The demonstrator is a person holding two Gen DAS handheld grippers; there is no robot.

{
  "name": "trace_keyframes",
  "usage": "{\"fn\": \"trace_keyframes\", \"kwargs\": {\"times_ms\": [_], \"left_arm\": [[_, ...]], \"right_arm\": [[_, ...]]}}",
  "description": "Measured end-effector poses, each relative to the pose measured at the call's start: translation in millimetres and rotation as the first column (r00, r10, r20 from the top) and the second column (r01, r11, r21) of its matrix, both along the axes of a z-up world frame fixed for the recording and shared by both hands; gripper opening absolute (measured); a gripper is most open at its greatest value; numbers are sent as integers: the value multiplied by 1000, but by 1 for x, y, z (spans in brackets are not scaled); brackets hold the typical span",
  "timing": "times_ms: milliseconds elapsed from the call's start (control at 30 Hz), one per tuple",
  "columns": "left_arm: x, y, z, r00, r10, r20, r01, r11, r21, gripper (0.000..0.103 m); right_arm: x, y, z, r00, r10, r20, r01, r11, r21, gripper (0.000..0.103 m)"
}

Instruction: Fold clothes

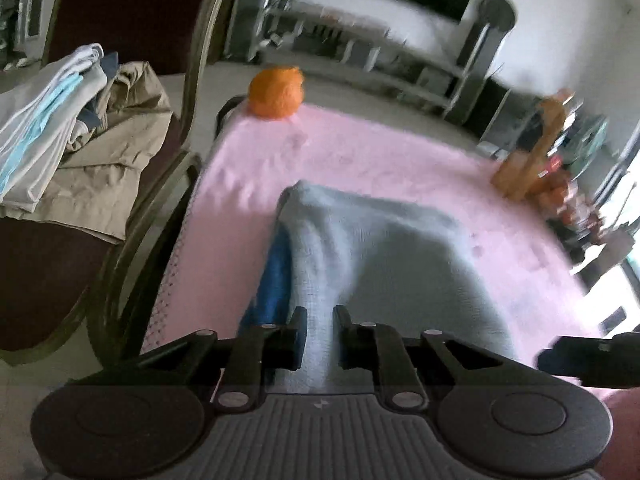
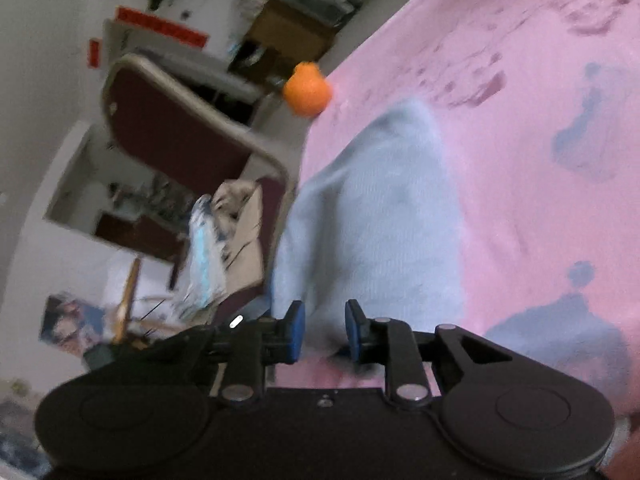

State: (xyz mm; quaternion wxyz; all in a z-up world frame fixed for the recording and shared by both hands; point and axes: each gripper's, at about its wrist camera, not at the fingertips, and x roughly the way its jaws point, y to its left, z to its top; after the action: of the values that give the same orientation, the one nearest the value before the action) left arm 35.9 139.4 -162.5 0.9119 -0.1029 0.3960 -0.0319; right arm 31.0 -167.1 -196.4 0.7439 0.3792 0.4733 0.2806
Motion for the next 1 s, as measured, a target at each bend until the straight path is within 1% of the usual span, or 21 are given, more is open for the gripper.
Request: {"fn": "trace_keyframes", "kwargs": {"times_ms": [33,67,100,133,167,200,267,300,333,367,400,467,533,633,667,700,733,833,933,967,1000], "left_arm": [[6,-1,-5,999,25,-26,-24,999,23,9],[9,1,-9,997,51,-49,-49,998,41,11],[13,2,-14,994,79,-72,-74,995,60,17],[16,4,-18,990,106,-94,-99,992,79,18],[19,7,-22,984,133,-115,-123,988,95,18],[21,11,-25,978,160,-135,-146,984,103,20],[23,18,-30,967,198,-162,-180,976,119,20],[23,20,-32,961,215,-174,-191,971,142,8],[22,20,-36,954,227,-196,-197,967,163,0],[21,21,-39,949,227,-220,-196,968,155,0],[16,23,-38,950,226,-215,-199,970,140,0],[-4,27,-21,969,219,-115,-210,974,83,8],[-22,30,-5,979,205,-22,-205,979,20,11],[-38,29,6,992,114,59,-108,989,-104,12],[-37,21,6,996,52,69,-43,992,-122,12],[-34,11,7,997,-13,79,23,993,-119,11],[-32,0,6,995,-70,78,77,992,-99,11],[-27,-31,-10,981,-194,18,193,981,24,12],[-22,-62,-26,950,-306,-56,311,940,140,14],[-19,-68,-33,944,-318,-86,329,928,174,14],[-15,-69,-41,948,-294,-120,314,927,205,13]], "right_arm": [[2,0,-5,1000,-2,-13,2,1000,-6,22],[4,0,-9,1000,-4,-26,4,1000,-13,22],[6,1,-14,999,-7,-38,6,1000,-19,22],[8,1,-19,999,-9,-51,8,1000,-25,21],[10,1,-24,998,-11,-64,9,999,-32,15],[12,1,-28,997,-14,-77,11,999,-38,0],[16,2,-38,995,-19,-102,14,999,-51,0],[18,2,-43,993,-22,-114,15,998,-58,0],[20,2,-47,992,-25,-127,16,998,-64,0],[22,2,-52,990,-27,-140,18,997,-71,0],[22,2,-53,989,-27,-142,17,997,-70,0],[15,-3,-41,993,-15,-114,10,999,-47,1],[7,-8,-29,996,-4,-85,2,1000,-23,16],[-3,-16,-10,1000,1,-30,0,1000,14,18],[-3,-16,-5,1000,-6,-10,7,1000,26,18],[-3,-17,-2,1000,-11,3,10,999,43,18],[-1,-15,-3,1000,-7,2,7,998,58,18],[6,-4,-13,1000,17,-26,-15,999,51,18],[12,6,-23,998,40,-54,-38,998,44,17],[15,10,-27,997,42,-65,-41,999,17,17],[17,13,-32,997,32,-77,-36,998,-59,13]]}}
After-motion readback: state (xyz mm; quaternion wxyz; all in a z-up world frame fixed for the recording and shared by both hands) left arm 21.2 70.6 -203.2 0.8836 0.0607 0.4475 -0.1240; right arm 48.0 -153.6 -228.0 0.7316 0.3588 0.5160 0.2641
